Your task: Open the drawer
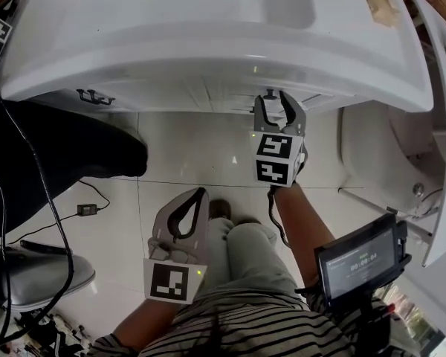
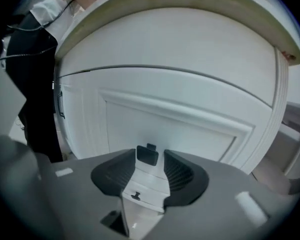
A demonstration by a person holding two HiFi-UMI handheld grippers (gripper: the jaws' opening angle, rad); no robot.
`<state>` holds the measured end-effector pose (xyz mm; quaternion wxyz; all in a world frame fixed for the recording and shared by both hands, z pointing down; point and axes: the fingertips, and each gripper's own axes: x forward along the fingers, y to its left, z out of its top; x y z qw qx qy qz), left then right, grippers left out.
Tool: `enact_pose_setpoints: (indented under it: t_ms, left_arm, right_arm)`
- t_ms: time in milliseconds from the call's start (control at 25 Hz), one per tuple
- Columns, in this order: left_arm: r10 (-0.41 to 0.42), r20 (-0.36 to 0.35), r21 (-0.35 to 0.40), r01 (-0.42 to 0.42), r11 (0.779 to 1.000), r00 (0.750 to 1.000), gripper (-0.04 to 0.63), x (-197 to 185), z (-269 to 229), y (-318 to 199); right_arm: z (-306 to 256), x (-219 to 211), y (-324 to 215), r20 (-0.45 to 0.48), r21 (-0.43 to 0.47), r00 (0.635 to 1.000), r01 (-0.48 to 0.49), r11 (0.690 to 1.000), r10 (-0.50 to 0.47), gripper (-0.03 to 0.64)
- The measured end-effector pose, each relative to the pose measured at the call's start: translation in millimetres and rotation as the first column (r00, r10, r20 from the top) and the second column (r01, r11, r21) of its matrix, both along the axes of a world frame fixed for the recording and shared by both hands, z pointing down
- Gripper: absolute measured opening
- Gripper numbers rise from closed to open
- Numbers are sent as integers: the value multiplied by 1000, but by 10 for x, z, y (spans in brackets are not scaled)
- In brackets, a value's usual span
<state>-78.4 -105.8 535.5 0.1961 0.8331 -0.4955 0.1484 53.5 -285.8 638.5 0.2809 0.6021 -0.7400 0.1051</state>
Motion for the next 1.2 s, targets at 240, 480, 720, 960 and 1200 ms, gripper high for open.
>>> enact_pose_setpoints:
  t_ms: [240, 480, 720, 960, 1200]
  left_arm:
    - [-16, 7, 1, 16, 1000, 1000, 14, -50, -79, 6]
    - [-23, 5, -13, 23, 1000, 1000, 14, -48, -72, 79]
    - [-18, -19, -34, 17, 999, 1000, 14, 8, -317, 180]
    - [-1, -25, -47, 0, 999, 1000, 14, 132, -603, 390]
    - [-2, -27, -80, 0, 997, 1000, 14, 156, -659, 694]
  right_arm:
    - [-53, 5, -1, 2, -3, 1000, -27, 1000, 27, 132]
    - [65, -55, 115, 32, -44, 999, -5, 999, 7, 127]
    - [94, -124, 655, 34, -129, 999, 29, 991, -25, 124]
    - [79, -120, 1388, 48, -237, 998, 46, 970, -36, 120]
    - [91, -157, 1926, 58, -304, 997, 70, 950, -54, 117]
